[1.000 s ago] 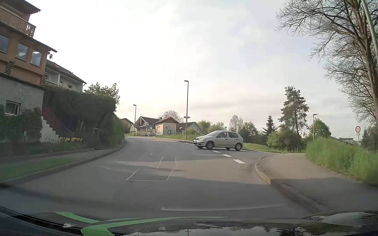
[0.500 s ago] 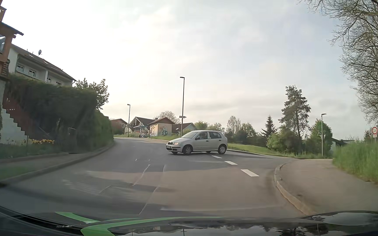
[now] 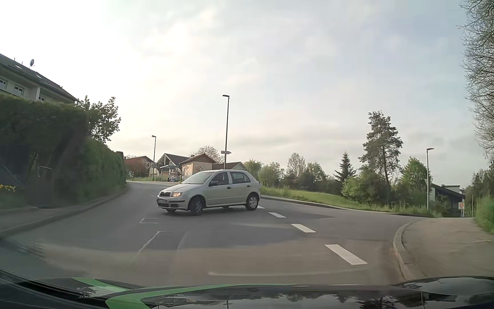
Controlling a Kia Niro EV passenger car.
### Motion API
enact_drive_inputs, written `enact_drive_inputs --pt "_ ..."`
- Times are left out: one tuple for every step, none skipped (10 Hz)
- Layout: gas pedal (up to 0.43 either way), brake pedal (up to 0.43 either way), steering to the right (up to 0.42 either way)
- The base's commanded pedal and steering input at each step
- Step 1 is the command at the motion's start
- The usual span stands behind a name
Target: Follow the waypoints while adhering to traffic rules and regulations
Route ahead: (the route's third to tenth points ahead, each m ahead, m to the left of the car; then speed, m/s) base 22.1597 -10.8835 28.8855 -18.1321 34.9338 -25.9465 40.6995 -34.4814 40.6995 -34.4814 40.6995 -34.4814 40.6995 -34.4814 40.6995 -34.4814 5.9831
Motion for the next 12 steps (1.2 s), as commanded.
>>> enact_drive_inputs --pt "0.157 0.0 0.072" --pt "0.157 0.0 0.084" --pt "0.157 0.0 0.098" --pt "0.157 0.0 0.11" --pt "0.157 0.0 0.124" --pt "0.157 0.0 0.145" --pt "0.157 0.0 0.171" --pt "0.157 0.0 0.205" --pt "0.157 0.0 0.233" --pt "0.15 0.0 0.266" --pt "0.15 0.0 0.289" --pt "0.15 0.0 0.311"
